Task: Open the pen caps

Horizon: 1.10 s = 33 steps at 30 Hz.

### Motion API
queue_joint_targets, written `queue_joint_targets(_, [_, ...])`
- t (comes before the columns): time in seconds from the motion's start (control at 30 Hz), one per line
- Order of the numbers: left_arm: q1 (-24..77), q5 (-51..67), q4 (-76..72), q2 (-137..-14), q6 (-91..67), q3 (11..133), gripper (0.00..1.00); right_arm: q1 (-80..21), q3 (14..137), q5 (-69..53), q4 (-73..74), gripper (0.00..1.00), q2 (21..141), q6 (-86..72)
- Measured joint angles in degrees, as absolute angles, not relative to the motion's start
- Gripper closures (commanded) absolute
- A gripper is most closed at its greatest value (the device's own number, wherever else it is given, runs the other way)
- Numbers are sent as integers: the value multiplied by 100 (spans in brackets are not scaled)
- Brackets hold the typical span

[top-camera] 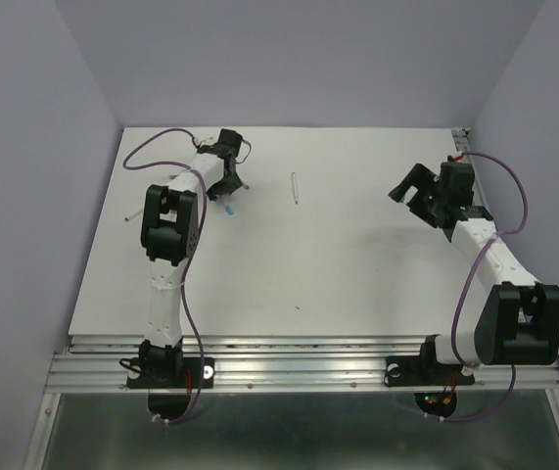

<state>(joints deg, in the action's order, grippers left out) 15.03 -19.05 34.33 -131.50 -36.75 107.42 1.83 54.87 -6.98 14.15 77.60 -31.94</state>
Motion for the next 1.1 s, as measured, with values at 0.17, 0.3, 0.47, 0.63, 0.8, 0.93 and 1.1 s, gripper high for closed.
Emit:
queue_joint_targets(0.17, [1503, -1892, 3426, -13152, -3758, 10739, 45, 183, 5487, -657, 1455, 0, 7760, -3194])
queue_joint_targets(0.3, [1500, -1898, 3321, -13141, -3804, 10656, 51, 183, 5487, -637, 1466, 0, 7760, -3194])
queue_joint_targets(0.47, [1487, -1957, 3105, -13006, -3872, 10383, 55, 183, 5487, -635, 1509, 0, 7758, -3194])
queue_joint_targets(0.63, [1446, -1979, 2862, -12827, -3933, 10044, 70, 183, 5487, -620, 1570, 0, 7747, -3199])
queue_joint_targets(0.8, [1413, -1955, 2617, -12602, -3986, 9660, 100, 183, 5487, -626, 1660, 0, 7575, -3201])
queue_joint_targets(0.93, [1402, -1791, 2209, -12302, -3920, 9133, 100, 183, 5487, -886, 1664, 0, 7314, -3199])
queue_joint_targets(1.1, [1372, -1330, 1647, -11480, -3883, 7915, 100, 183, 5411, -1673, 1570, 0, 6971, -3275])
